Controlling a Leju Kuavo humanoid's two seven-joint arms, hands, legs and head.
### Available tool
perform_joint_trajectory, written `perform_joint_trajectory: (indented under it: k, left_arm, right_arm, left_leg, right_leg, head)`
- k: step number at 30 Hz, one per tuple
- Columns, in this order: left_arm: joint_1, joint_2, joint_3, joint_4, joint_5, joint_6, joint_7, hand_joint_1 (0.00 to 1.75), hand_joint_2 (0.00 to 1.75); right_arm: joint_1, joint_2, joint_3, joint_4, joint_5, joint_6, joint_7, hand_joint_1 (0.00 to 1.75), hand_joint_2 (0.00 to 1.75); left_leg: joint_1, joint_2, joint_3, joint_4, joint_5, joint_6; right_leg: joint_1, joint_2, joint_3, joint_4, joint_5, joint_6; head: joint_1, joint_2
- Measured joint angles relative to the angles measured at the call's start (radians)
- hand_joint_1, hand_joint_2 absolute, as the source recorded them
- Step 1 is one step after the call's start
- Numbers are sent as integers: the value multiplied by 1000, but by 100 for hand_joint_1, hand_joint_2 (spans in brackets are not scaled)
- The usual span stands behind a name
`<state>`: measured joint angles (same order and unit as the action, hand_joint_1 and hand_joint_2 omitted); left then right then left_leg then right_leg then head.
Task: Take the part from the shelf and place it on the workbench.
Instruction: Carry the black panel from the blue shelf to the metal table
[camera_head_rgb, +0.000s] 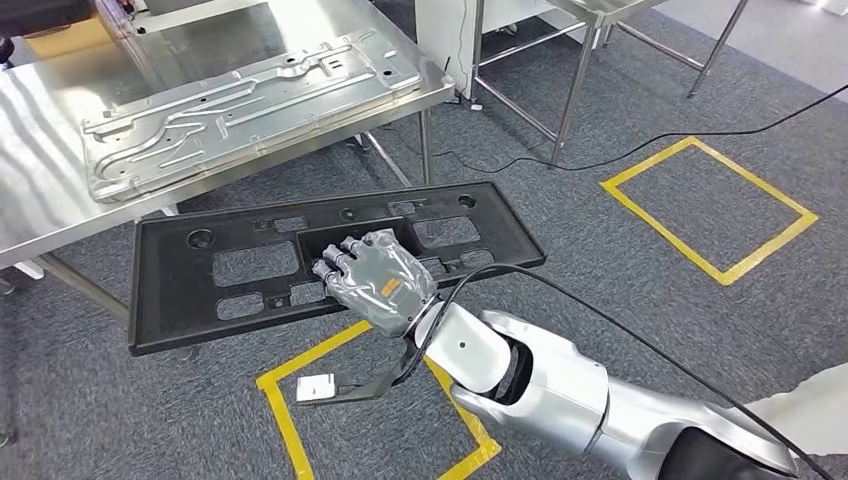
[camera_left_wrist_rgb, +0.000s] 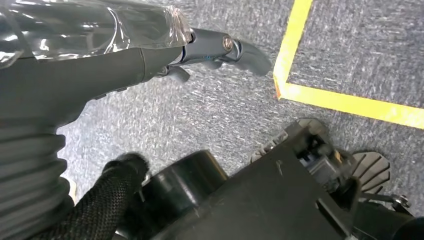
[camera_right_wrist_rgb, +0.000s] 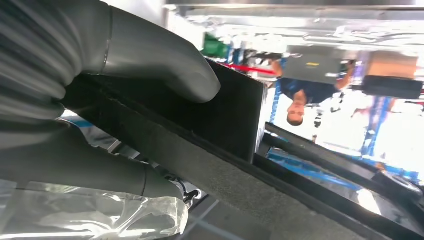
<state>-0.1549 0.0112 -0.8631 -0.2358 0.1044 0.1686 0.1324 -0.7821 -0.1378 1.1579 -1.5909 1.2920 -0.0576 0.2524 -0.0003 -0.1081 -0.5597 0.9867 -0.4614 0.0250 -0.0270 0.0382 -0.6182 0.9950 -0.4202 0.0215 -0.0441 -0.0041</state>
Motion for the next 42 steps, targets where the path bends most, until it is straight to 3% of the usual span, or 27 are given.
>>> perform_joint_trajectory:
  k: [2, 4, 5, 6, 7, 9, 11, 12, 14, 16, 18, 19, 20, 21, 22, 24, 26, 29, 31, 34, 35, 36, 37, 40, 42]
  left_arm:
    - [-3, 0, -1, 0, 0, -1, 0, 0, 175]
    - [-9, 0, -1, 0, 1, -2, -2, 0, 175]
    - [-11, 0, -2, 0, 1, -3, -2, 0, 175]
    - [-11, 0, -2, 0, 1, -4, -2, 0, 175]
    - [-10, 0, -3, 0, 1, -5, -2, 0, 175]
    - [-6, 1, -5, 0, 0, -6, 1, 0, 175]
    - [-2, 3, -7, 0, 0, -8, 3, 0, 175]
    - [-1, 5, -7, 0, 0, -9, 3, 0, 175]
    - [-1, 7, -9, 0, 0, -11, 4, 0, 175]
    - [-2, 7, -11, 0, 0, -12, 6, 0, 175]
    - [-4, 7, -13, 0, 0, -13, 8, 0, 175]
    - [-4, 7, -13, 0, 0, -14, 9, 0, 175]
    - [-4, 7, -14, 0, 0, -14, 9, 0, 175]
    - [-4, 7, -14, 0, 0, -14, 9, 0, 175]
    - [-3, 7, -14, 0, 1, -14, 9, 0, 175]
    - [-3, 7, -14, 0, 5, -15, 13, 0, 175]
    - [-3, 6, -14, 0, 13, -16, 21, 0, 175]
    - [-3, 6, -13, 0, 25, -16, 29, 0, 175]
    - [-3, 5, -13, 0, 32, -17, 32, 0, 175]
    - [-6, 2, -12, 0, 43, -18, 38, 0, 175]
    - [-8, 0, -10, 0, 47, -18, 41, 0, 175]
    - [-9, -2, -9, 0, 52, -19, 46, 0, 175]
    - [-10, -3, -8, 0, 57, -19, 53, 0, 175]
    - [-5, -7, -7, 0, 69, -16, 80, 0, 175]
    - [-1, -8, -6, 0, 75, -14, 90, 0, 175]
  right_arm:
    - [2, 1, 0, -2, -13, 7, -7, 175, 175]
    - [5, 0, 0, -2, -21, 13, -8, 175, 175]
    - [8, -1, 0, -2, -24, 17, -8, 175, 175]
    - [11, -2, 0, -2, -28, 20, -8, 175, 175]
    - [14, -2, 0, -2, -31, 22, -9, 175, 175]
    - [15, -1, -1, -2, -35, 25, -8, 175, 175]
    - [16, -1, -1, -2, -45, 26, -8, 175, 175]
    - [17, -1, -2, -2, -53, 27, -8, 175, 175]
    - [20, -1, -3, -3, -70, 29, -8, 175, 175]
    - [20, 0, -5, -4, -75, 31, -8, 175, 175]
    - [20, -3, -6, -5, -70, 37, -5, 175, 175]
    - [22, -5, -6, -5, -67, 41, -4, 175, 175]
    - [24, -9, -5, -5, -64, 45, -3, 175, 175]
    - [26, -12, -5, -5, -64, 47, -2, 175, 175]
    - [27, -14, -5, -5, -64, 49, -2, 175, 175]
    - [27, -16, -5, -5, -64, 59, -4, 175, 175]
    - [26, -18, -3, -5, -64, 77, -6, 175, 175]
    - [24, -23, -1, -5, -65, 100, -9, 175, 175]
    - [22, -25, -1, -6, -65, 107, -9, 175, 175]
    - [19, -26, 1, -6, -65, 118, -15, 175, 175]
    - [19, -26, 3, -6, -65, 123, -20, 175, 175]
    - [19, -27, 7, -6, -66, 128, -23, 175, 175]
    - [18, -28, 10, -6, -66, 133, -26, 175, 175]
    - [14, -28, 20, -6, -67, 147, -27, 175, 175]
    - [10, -29, 23, -7, -70, 154, -31, 175, 175]
  left_leg:
    - [-1, 61, -47, 94, -41, -12]
    - [3, 84, -117, 224, -84, -21]
    - [4, 85, -136, 260, -88, -23]
    - [4, 86, -136, 257, -73, -23]
    - [4, 90, -117, 215, -43, -21]
    - [-3, 129, -51, 76, 23, -11]
    - [-17, 171, -10, -12, 44, 5]
    - [-24, 178, -7, -19, 39, 11]
    - [-22, 160, -4, -30, 40, 20]
    - [-14, 144, 6, -40, 43, 28]
    - [-9, 132, 16, -45, 42, 35]
    - [-8, 125, 18, -45, 41, 38]
    - [-8, 118, 19, -44, 39, 39]
    - [-8, 110, 21, -44, 37, 39]
    - [-7, 103, 25, -43, 34, 38]
    - [-5, 92, 32, -40, 25, 31]
    - [-8, 85, 32, -31, 13, 21]
    - [-10, 83, 26, -28, 5, 12]
    - [-7, 87, 14, 0, -14, 4]
    - [-1, 91, -74, 184, -93, -13]
    - [0, 91, -105, 245, -110, -15]
    - [0, 91, -120, 271, -109, -15]
    - [0, 91, -115, 256, -88, -13]
    - [-7, 94, -33, 64, 18, 9]
    - [-15, 98, -3, -13, 34, 24]
  right_leg:
    - [0, -23, 8, -2, -6, -10]
    - [2, -51, 14, -2, -13, -15]
    - [3, -65, 18, -1, -17, -15]
    - [3, -78, 23, -1, -21, -15]
    - [4, -89, 29, -1, -25, -14]
    - [7, -110, 43, -4, -34, -10]
    - [11, -125, 48, -7, -37, -3]
    - [13, -133, 49, -9, -37, 1]
    - [14, -146, 52, -11, -41, 10]
    - [13, -115, 43, 24, -65, 18]
    - [12, -64, -13, 141, -116, 21]
    - [12, -50, -55, 215, -141, 22]
    - [12, -45, -90, 269, -151, 23]
    - [12, -43, -109, 289, -142, 23]
    - [12, -43, -108, 266, -113, 24]
    - [9, -42, -59, 132, -31, 25]
    - [7, -39, -15, 23, 11, 22]
    - [8, -37, -9, 1, 8, 7]
    - [5, -37, -6, -1, 6, -4]
    - [4, -38, 0, -2, 0, -13]
    - [5, -38, 2, -2, -2, -15]
    - [6, -38, 5, -2, -4, -15]
    - [7, -38, 9, -2, -7, -15]
    - [11, -35, 22, -4, -12, -13]
    - [11, -36, 20, -8, -12, -6]
  head:
    - [-5, 0]
    - [-7, 0]
    - [-7, 0]
    - [-7, 0]
    - [-7, 0]
    - [-7, 0]
    - [-7, 0]
    - [-7, 0]
    - [-6, 0]
    - [-6, 0]
    - [-3, 0]
    - [-1, 0]
    - [0, 0]
    - [0, 0]
    - [0, 0]
    - [1, 0]
    - [1, 0]
    - [0, 0]
    - [-1, 0]
    - [-5, 0]
    - [-5, 0]
    - [-5, 0]
    - [-5, 0]
    - [-5, 0]
    - [-5, 0]
